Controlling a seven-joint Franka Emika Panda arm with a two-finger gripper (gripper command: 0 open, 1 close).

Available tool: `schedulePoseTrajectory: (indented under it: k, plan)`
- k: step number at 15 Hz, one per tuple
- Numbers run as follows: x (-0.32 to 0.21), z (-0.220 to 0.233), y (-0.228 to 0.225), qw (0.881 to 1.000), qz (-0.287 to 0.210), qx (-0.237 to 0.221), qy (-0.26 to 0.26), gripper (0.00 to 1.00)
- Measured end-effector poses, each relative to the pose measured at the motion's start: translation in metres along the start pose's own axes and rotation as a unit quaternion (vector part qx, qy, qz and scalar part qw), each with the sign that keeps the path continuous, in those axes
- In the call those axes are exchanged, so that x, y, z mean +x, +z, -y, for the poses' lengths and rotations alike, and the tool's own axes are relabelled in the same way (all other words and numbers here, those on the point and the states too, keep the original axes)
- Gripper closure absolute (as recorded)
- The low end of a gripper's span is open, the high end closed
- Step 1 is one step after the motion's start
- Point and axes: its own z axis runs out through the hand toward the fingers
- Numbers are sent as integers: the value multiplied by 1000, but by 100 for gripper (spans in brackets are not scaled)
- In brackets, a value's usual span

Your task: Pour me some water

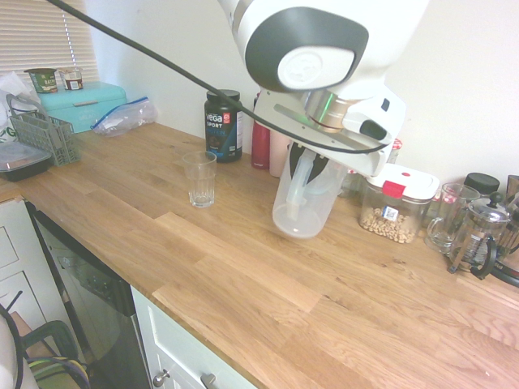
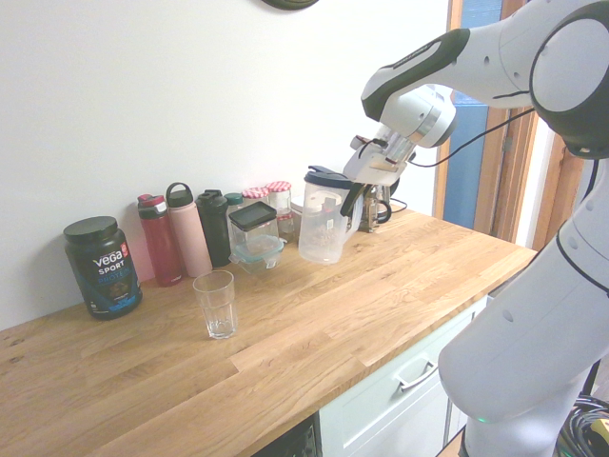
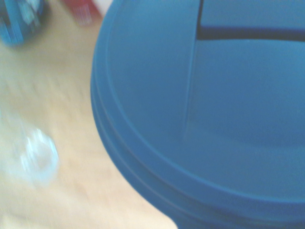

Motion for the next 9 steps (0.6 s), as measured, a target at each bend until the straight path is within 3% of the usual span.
schedulePoseTrajectory:
  k: [2, 6, 9]
  plan:
    - [-8, -2, 15, 999, -19, -13, -27, 100]
    - [-27, 5, 30, 994, -39, -90, -56, 100]
    - [-32, 2, 26, 994, -29, -89, -51, 100]
